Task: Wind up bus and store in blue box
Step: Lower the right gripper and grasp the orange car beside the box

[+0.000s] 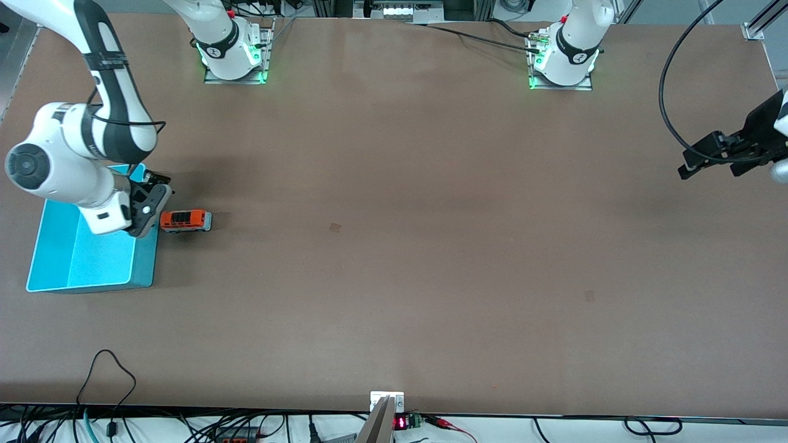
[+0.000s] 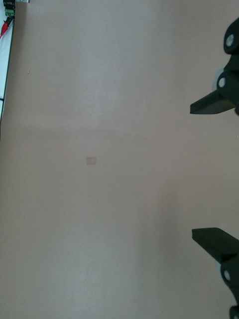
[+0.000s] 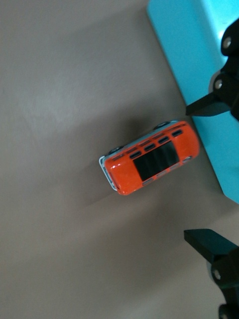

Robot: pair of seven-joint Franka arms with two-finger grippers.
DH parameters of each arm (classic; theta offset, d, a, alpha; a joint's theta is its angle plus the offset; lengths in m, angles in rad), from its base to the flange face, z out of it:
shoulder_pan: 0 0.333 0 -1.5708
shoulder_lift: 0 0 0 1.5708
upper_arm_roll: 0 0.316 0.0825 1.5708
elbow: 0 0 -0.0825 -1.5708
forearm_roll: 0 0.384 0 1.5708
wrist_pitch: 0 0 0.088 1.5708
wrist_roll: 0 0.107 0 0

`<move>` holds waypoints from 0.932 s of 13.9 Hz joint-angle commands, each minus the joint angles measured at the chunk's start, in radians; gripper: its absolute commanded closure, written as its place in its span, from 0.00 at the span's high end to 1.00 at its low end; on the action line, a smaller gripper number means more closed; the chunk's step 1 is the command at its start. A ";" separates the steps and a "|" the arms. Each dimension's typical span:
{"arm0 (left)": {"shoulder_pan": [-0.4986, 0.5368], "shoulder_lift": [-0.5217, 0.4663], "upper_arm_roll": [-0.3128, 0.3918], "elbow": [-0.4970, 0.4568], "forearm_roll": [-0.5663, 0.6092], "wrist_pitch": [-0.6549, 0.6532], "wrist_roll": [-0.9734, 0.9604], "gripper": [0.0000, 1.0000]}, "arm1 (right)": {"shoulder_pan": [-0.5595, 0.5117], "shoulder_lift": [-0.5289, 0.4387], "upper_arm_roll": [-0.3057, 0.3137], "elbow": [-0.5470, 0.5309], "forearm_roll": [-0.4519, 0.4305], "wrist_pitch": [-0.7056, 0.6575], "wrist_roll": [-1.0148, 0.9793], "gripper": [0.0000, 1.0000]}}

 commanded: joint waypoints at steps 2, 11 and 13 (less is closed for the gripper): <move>0.004 -0.021 0.004 -0.017 -0.008 -0.008 0.029 1.00 | -0.023 -0.020 0.022 -0.138 -0.034 0.205 -0.163 1.00; 0.001 -0.024 -0.028 -0.017 0.038 -0.108 0.021 1.00 | -0.023 0.074 0.024 -0.157 -0.033 0.357 -0.344 1.00; -0.007 -0.025 -0.031 -0.014 0.038 -0.099 0.019 1.00 | -0.023 0.091 0.022 -0.157 -0.033 0.380 -0.343 1.00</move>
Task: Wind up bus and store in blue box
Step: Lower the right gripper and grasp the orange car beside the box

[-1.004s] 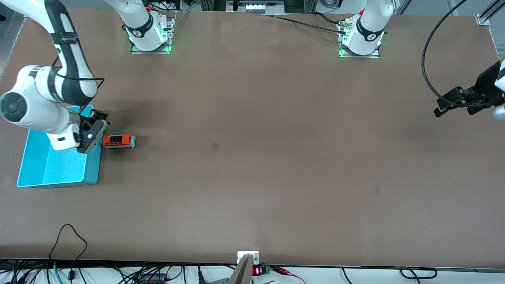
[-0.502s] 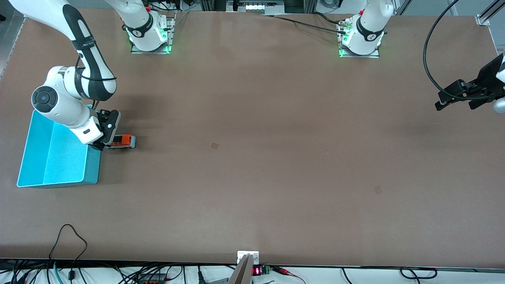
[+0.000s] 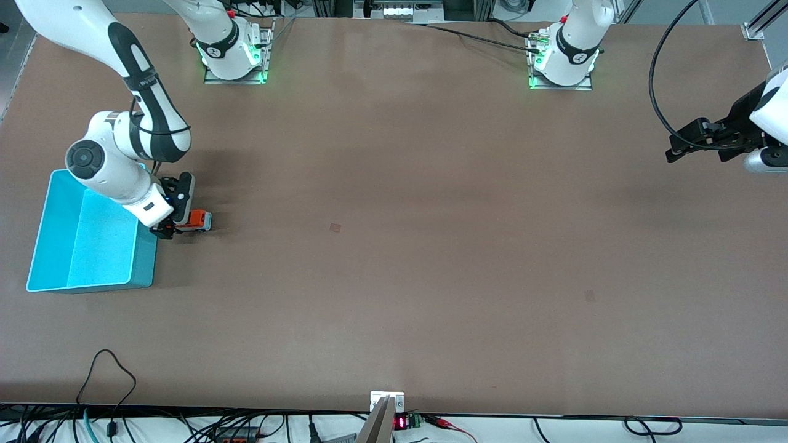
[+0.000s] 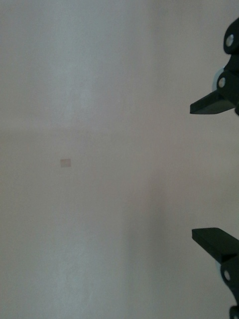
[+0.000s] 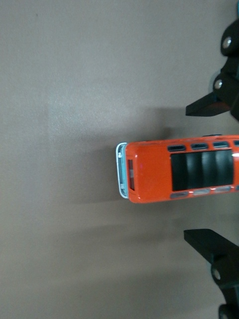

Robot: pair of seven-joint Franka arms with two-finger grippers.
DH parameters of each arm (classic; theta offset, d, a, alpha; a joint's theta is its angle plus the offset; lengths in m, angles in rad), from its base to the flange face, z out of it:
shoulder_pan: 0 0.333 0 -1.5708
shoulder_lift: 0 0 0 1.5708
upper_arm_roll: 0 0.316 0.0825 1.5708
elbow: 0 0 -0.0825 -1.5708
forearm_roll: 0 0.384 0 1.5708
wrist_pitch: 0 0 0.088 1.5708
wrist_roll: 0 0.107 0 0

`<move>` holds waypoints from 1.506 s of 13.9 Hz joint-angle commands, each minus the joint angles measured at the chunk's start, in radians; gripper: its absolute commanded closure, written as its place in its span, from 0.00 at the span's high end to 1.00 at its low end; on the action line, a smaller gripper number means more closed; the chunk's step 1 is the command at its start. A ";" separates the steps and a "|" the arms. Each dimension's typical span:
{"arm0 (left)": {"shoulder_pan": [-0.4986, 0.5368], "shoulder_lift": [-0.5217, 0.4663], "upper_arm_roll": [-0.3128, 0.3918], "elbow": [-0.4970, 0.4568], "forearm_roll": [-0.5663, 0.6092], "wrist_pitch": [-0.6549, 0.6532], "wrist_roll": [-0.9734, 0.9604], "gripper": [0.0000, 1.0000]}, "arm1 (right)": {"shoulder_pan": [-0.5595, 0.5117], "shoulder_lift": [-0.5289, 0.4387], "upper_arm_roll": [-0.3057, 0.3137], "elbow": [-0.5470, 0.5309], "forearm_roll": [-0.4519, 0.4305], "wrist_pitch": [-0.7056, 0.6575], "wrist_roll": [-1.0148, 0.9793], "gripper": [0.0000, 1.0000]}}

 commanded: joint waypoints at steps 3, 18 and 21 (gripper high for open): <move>-0.003 -0.020 -0.005 -0.012 0.020 0.000 0.014 1.00 | -0.027 0.037 0.016 -0.008 -0.012 0.071 -0.017 1.00; 0.004 0.009 -0.003 -0.010 0.011 0.063 0.014 1.00 | -0.050 -0.044 0.015 0.104 0.239 -0.087 0.384 0.00; 0.004 0.009 -0.003 -0.010 0.011 0.063 0.014 1.00 | -0.050 -0.065 0.013 0.161 0.239 -0.121 0.553 0.00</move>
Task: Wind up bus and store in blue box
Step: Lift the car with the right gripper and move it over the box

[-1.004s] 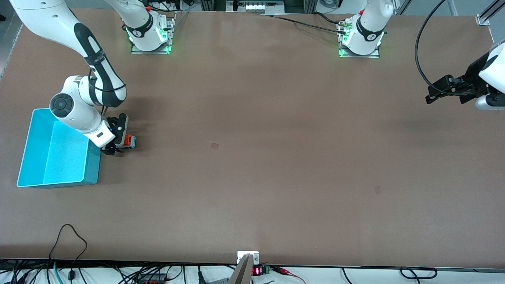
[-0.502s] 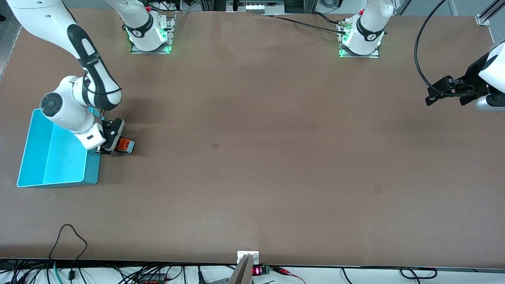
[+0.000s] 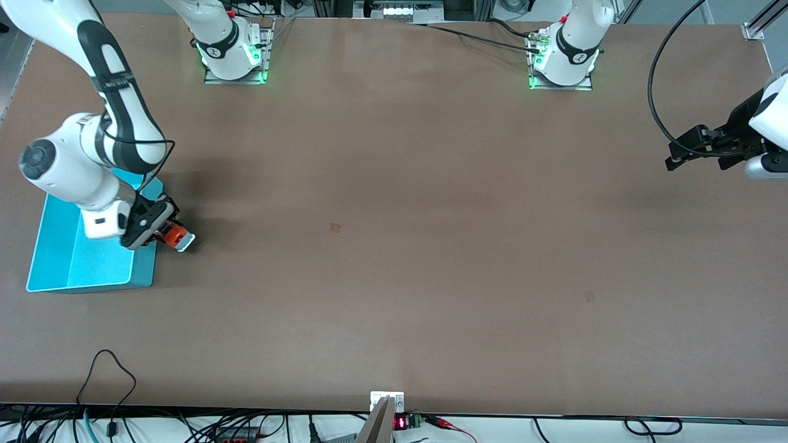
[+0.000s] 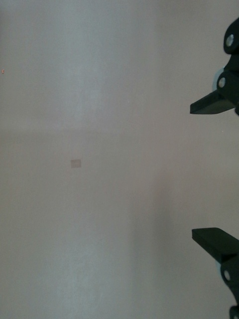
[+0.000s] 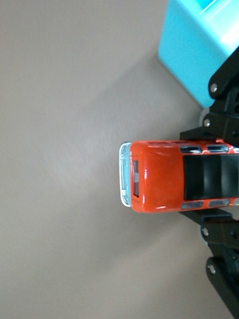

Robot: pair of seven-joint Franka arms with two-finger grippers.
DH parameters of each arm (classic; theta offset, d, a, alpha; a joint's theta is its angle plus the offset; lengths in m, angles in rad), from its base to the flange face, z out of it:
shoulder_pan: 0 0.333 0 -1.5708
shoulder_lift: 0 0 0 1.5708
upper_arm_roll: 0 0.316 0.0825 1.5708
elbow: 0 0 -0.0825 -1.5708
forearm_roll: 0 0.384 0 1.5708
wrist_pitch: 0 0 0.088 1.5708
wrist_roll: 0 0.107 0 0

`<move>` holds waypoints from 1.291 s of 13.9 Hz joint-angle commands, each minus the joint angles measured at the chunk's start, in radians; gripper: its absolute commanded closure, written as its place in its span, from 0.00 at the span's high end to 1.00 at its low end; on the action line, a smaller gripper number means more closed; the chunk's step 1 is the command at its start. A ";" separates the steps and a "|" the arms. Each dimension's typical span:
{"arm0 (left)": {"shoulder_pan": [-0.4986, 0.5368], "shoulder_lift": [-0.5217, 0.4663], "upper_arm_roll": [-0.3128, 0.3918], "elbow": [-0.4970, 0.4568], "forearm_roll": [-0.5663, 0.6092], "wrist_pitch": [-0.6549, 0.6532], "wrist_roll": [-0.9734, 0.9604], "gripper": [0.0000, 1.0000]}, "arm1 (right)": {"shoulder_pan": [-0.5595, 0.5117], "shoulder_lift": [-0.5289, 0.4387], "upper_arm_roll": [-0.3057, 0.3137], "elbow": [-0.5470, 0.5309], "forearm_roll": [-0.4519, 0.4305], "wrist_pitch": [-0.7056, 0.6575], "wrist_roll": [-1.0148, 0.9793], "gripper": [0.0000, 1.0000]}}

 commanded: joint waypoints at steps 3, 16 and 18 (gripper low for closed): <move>0.002 -0.003 0.001 -0.004 0.009 0.010 0.014 1.00 | -0.017 -0.024 0.005 0.119 0.012 -0.172 0.235 0.00; 0.002 0.003 0.003 0.002 0.013 0.025 0.017 1.00 | -0.039 0.024 -0.208 0.148 -0.078 -0.362 0.636 0.04; 0.002 0.003 0.001 0.002 0.013 0.025 0.017 1.00 | -0.049 0.051 -0.219 0.150 -0.084 -0.354 0.632 0.04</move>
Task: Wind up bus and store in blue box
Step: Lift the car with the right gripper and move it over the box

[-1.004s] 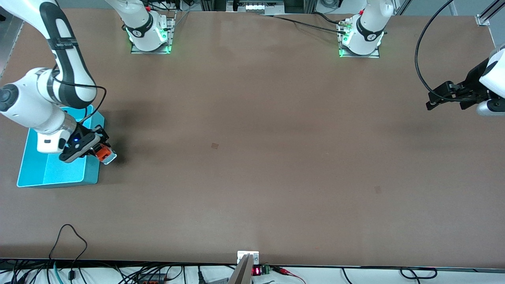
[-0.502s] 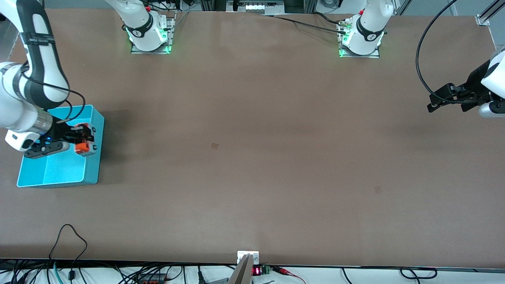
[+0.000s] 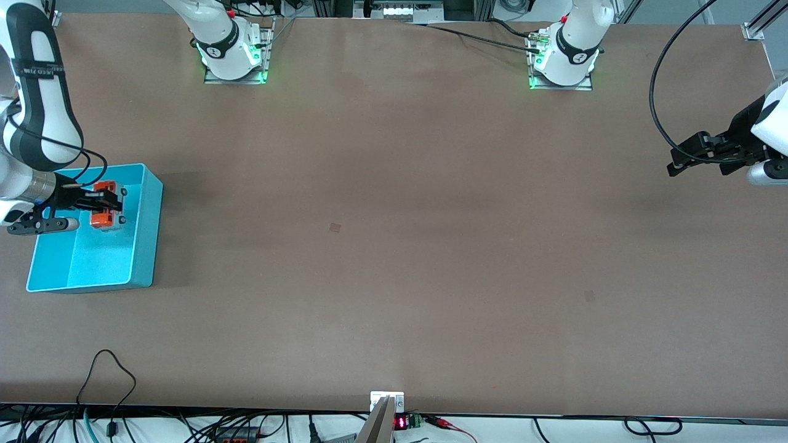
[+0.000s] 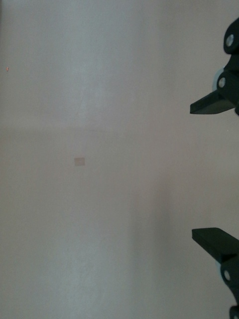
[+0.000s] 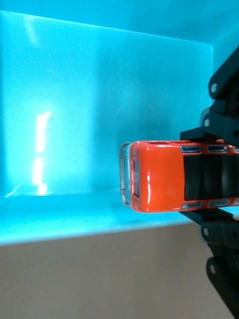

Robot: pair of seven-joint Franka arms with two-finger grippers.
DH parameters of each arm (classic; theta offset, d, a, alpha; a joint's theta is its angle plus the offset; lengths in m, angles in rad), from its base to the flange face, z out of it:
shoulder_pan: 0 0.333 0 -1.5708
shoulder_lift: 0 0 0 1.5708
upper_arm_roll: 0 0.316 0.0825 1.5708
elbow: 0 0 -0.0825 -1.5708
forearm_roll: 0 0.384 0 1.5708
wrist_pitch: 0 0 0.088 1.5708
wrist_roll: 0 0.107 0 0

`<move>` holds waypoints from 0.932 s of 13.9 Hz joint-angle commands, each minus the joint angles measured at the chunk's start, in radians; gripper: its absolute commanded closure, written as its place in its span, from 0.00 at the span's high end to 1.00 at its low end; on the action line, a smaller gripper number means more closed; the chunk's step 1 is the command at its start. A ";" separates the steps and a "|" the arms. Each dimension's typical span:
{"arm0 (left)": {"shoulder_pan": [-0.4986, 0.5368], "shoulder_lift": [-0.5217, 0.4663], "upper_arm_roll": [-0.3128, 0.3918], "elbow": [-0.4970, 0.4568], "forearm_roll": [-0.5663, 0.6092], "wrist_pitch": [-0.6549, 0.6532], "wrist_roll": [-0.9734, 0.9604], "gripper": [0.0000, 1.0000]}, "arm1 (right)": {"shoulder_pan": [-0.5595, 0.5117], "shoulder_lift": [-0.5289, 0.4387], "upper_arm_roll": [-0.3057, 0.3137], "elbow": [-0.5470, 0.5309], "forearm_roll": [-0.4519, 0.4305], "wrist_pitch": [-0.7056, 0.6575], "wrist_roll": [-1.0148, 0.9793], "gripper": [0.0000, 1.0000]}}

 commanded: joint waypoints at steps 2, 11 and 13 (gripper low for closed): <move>0.001 -0.007 -0.004 0.002 0.012 0.007 0.017 1.00 | -0.028 0.054 -0.001 0.012 -0.069 0.018 0.021 0.04; 0.002 -0.004 0.000 0.002 0.012 0.010 0.017 1.00 | -0.080 0.162 -0.002 0.012 -0.113 0.213 -0.062 0.10; 0.001 -0.004 0.000 0.002 0.012 0.012 0.017 1.00 | -0.083 0.171 -0.002 0.012 -0.111 0.215 -0.062 0.29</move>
